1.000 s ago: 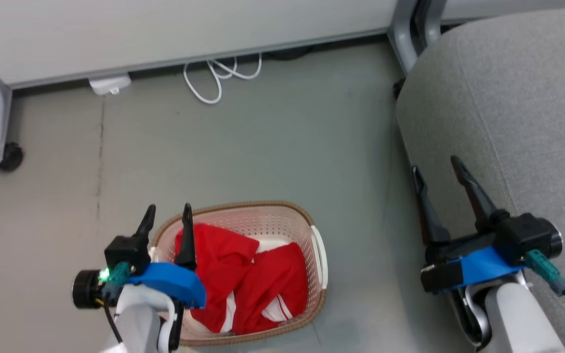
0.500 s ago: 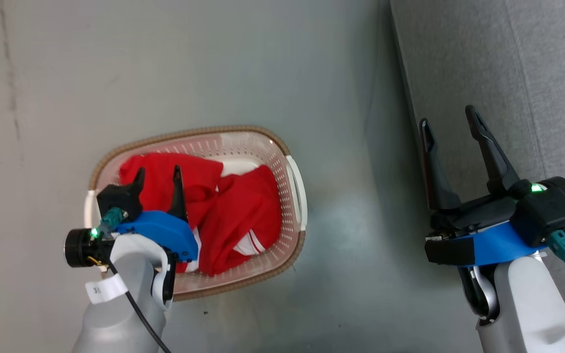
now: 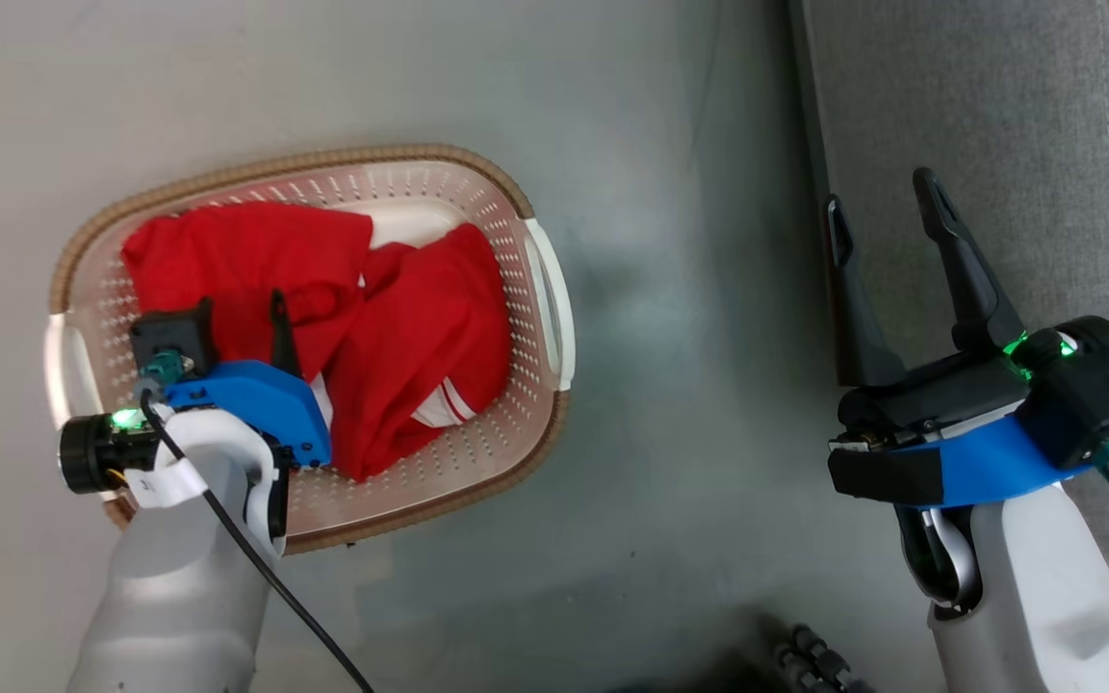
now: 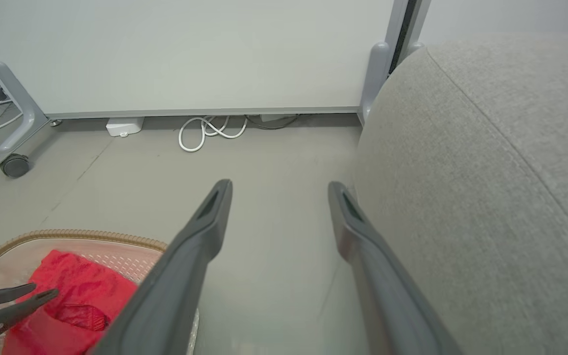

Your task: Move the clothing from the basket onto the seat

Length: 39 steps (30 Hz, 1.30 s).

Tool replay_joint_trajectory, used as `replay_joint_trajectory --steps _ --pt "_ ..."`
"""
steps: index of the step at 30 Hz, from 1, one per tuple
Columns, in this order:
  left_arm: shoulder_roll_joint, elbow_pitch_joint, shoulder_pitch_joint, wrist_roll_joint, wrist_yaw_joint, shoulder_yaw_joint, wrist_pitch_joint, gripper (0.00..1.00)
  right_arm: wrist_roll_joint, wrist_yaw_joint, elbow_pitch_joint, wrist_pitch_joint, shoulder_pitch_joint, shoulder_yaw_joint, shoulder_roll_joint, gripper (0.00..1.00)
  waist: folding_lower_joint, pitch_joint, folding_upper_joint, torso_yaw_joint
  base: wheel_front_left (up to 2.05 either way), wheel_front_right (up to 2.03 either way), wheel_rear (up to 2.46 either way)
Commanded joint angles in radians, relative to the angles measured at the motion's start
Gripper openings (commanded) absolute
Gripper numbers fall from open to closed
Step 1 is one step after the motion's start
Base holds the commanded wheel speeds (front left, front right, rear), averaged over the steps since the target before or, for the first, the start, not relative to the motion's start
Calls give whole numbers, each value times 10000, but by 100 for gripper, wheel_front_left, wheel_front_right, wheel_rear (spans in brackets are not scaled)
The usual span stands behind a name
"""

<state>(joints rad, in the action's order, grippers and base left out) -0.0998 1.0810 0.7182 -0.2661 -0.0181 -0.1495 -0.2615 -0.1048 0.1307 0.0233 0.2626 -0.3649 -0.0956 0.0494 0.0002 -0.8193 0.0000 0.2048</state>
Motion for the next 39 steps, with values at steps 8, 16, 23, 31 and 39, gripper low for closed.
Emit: replay_joint_trajectory --steps 8,16,23,31,39 --pt "-282 923 807 -215 -373 150 65 100 -319 1 -182 33 -213 -94 17 100 -2 -761 0 427 0 0 0" --pt "-364 1441 1190 -421 -583 246 148 100 -462 1 -240 33 -296 -138 17 100 -2 -1010 0 593 0 0 0" --pt "-424 1651 1354 -498 -453 177 178 0 -563 1 -169 34 -309 -161 17 100 -2 -1084 0 658 0 0 0" --pt "-423 1754 1495 -587 -260 53 109 0 -567 1 -93 34 -400 -135 17 100 -2 -1079 0 602 0 0 0" --pt "-408 1820 1465 -723 -99 54 50 0 -553 1 -32 33 -473 -211 17 100 -2 -942 0 531 0 0 0"
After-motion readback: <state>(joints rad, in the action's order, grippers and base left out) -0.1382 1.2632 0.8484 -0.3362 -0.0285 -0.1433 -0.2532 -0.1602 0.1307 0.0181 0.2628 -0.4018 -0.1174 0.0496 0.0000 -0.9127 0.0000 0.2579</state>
